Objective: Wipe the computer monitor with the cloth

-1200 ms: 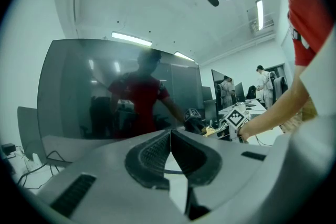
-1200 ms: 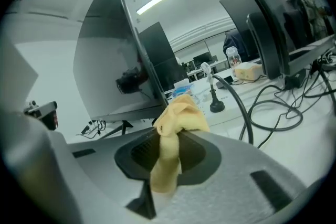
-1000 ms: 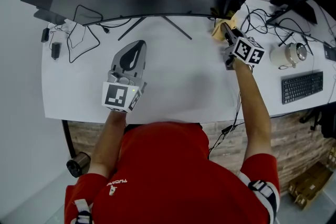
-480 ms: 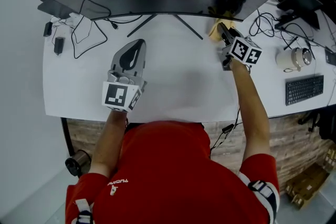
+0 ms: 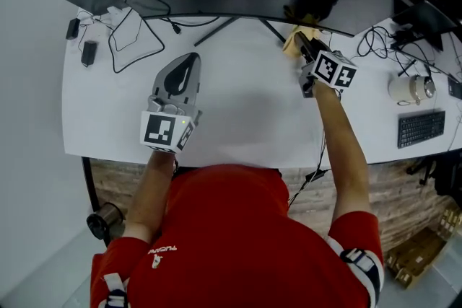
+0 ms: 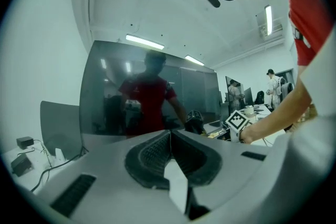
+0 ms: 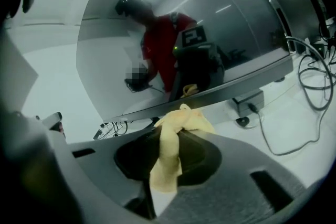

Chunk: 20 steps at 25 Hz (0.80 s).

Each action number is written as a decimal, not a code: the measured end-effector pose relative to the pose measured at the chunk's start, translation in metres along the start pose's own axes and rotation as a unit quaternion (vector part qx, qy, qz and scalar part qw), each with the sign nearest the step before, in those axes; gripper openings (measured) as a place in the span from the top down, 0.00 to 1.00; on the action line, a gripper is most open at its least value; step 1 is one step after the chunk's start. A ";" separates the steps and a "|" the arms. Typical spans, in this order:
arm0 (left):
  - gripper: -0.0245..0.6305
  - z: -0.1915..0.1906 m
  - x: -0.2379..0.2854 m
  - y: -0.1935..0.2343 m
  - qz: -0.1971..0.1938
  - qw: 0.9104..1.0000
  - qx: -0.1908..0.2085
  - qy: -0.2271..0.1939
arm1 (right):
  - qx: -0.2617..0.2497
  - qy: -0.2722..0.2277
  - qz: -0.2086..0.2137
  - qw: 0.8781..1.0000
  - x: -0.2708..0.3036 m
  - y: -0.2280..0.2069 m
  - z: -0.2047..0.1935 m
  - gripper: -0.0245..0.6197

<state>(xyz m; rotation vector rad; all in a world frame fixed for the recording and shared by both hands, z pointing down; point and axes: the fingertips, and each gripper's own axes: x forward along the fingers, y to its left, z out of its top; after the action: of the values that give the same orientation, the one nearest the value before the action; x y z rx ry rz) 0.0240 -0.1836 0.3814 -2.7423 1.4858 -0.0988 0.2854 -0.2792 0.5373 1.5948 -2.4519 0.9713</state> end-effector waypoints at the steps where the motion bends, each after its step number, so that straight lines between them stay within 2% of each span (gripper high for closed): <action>1: 0.95 0.000 -0.004 0.007 0.004 1.000 -0.002 0.001 | 0.000 0.001 0.003 1.000 0.005 0.007 -0.002 0.85; 11: 0.95 -0.006 -0.036 0.068 0.025 1.000 -0.018 -0.001 | 0.007 0.011 0.026 1.000 0.055 0.081 -0.021 0.85; 16: 0.95 -0.008 -0.054 0.098 0.034 0.999 -0.018 -0.004 | -0.010 0.015 0.013 1.000 0.075 0.113 -0.025 0.85; 20: 0.95 -0.012 -0.068 0.117 0.035 0.999 -0.018 -0.003 | 0.004 0.015 0.041 0.999 0.096 0.145 -0.036 0.85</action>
<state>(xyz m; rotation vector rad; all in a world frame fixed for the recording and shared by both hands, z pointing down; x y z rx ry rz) -0.1120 -0.1908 0.3847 -2.7119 1.5957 -0.0623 0.1090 -0.2990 0.5340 1.4814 -2.5140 1.0091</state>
